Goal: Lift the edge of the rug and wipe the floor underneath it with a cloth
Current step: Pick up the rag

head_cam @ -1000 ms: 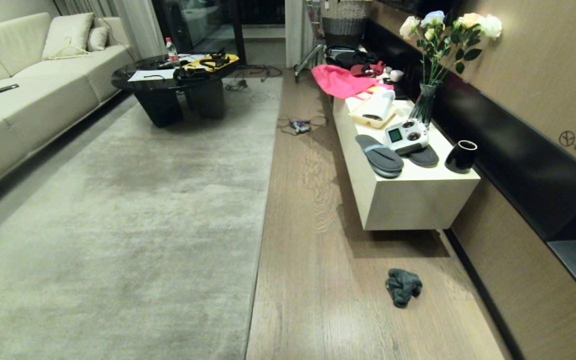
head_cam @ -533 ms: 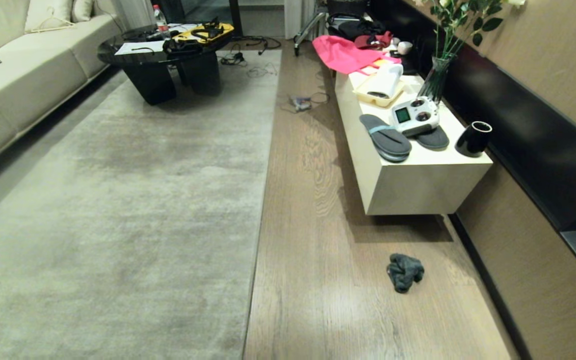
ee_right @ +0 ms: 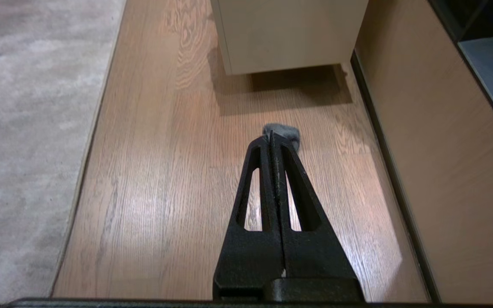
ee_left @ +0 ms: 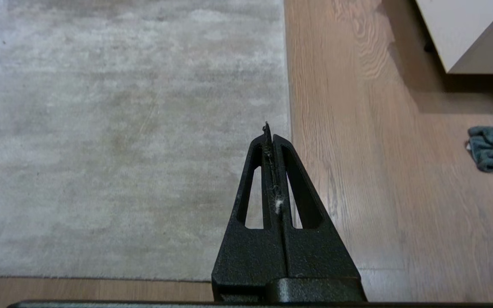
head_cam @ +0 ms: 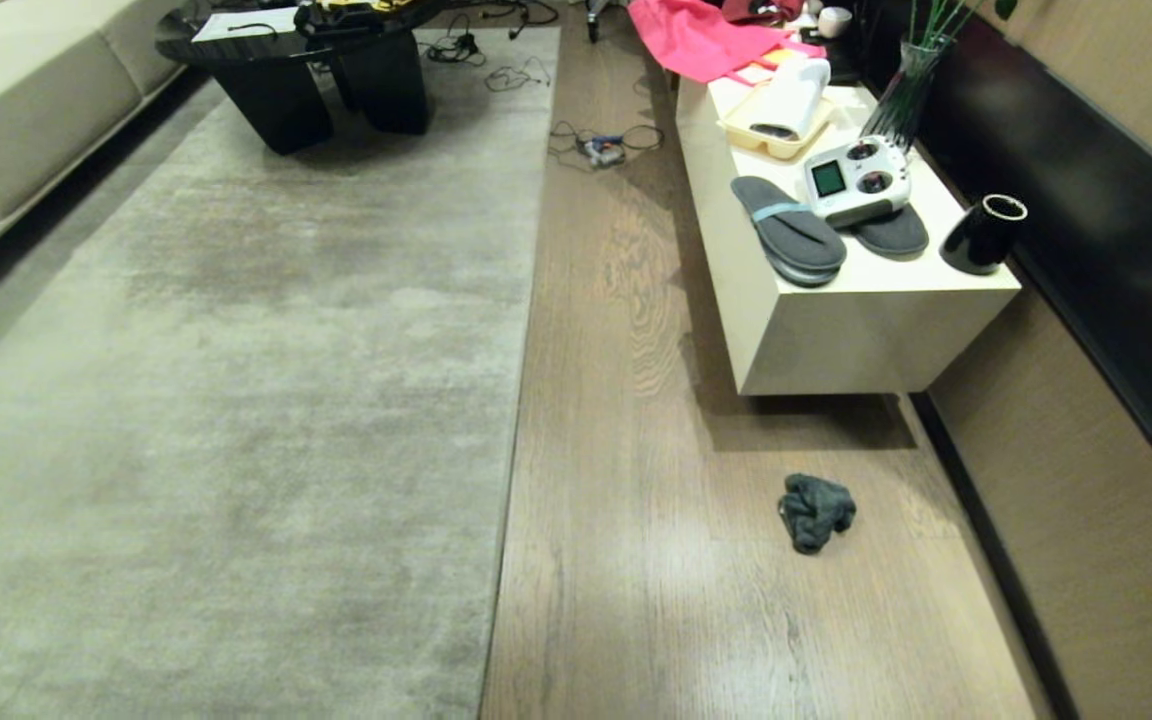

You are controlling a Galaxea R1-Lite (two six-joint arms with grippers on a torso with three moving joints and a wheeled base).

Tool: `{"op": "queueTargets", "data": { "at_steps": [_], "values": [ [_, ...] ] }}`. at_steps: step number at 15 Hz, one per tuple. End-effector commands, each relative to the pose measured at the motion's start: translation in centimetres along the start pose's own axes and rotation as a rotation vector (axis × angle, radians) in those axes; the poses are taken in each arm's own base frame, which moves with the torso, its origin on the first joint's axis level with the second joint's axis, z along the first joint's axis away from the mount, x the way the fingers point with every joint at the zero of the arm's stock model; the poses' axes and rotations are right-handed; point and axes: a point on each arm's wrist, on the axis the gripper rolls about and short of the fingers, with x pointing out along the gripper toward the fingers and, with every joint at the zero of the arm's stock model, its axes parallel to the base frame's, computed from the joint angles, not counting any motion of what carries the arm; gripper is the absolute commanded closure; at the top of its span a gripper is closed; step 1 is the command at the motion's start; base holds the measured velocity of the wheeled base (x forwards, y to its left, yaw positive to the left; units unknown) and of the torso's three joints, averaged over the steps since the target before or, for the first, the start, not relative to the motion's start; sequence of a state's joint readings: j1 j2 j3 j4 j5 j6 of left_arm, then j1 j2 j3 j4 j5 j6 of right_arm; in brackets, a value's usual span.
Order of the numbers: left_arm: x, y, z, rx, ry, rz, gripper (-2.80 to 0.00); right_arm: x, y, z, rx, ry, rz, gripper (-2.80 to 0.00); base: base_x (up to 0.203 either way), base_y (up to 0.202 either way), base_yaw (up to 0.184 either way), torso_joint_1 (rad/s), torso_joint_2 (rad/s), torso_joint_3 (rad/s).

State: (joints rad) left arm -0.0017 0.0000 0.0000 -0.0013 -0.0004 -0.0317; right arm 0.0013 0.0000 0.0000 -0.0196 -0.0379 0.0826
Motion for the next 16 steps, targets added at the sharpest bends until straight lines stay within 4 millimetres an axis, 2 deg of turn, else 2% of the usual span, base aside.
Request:
{"op": "queueTargets", "data": {
  "at_steps": [1,16],
  "values": [
    [0.00,0.00,-0.01,0.001,0.001,0.001,0.00,0.00,0.00,0.00,0.000,0.000,0.000,0.00,0.000,0.000,0.000,0.002,0.00,-0.198],
    [0.00,0.00,-0.01,0.001,0.001,0.001,0.00,0.00,0.00,0.00,0.000,0.000,0.000,0.00,0.000,0.000,0.000,0.001,0.00,-0.197]
  ]
}}
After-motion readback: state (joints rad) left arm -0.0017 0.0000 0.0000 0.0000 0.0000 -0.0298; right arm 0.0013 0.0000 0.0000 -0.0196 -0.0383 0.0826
